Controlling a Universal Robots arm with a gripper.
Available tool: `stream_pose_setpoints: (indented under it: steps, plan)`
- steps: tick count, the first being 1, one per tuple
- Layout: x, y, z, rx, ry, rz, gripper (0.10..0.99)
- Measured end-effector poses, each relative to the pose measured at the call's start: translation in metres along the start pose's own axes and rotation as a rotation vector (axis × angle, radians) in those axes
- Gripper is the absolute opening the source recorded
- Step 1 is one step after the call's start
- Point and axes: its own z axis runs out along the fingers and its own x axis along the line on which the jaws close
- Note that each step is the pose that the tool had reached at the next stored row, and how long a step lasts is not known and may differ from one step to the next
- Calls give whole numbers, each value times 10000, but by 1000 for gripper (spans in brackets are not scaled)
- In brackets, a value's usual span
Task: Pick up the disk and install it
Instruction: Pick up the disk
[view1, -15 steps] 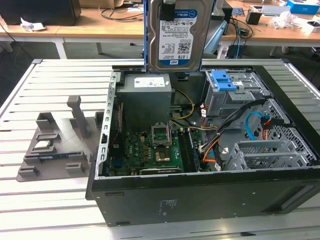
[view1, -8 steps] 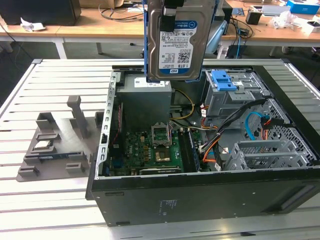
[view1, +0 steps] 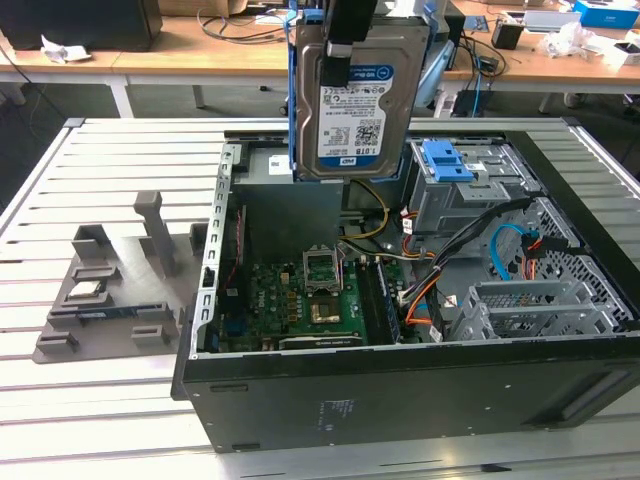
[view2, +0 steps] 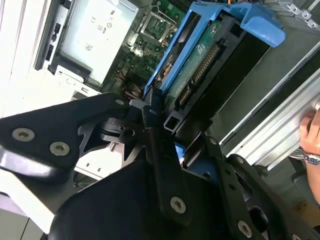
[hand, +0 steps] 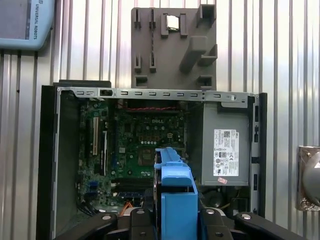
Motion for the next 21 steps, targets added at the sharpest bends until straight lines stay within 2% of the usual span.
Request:
stream_pose_setpoints:
  steps: [10, 21]
  plan:
    - [178, 4, 2, 0, 1, 0, 365]
    - [337, 7, 12, 0, 0, 0, 365]
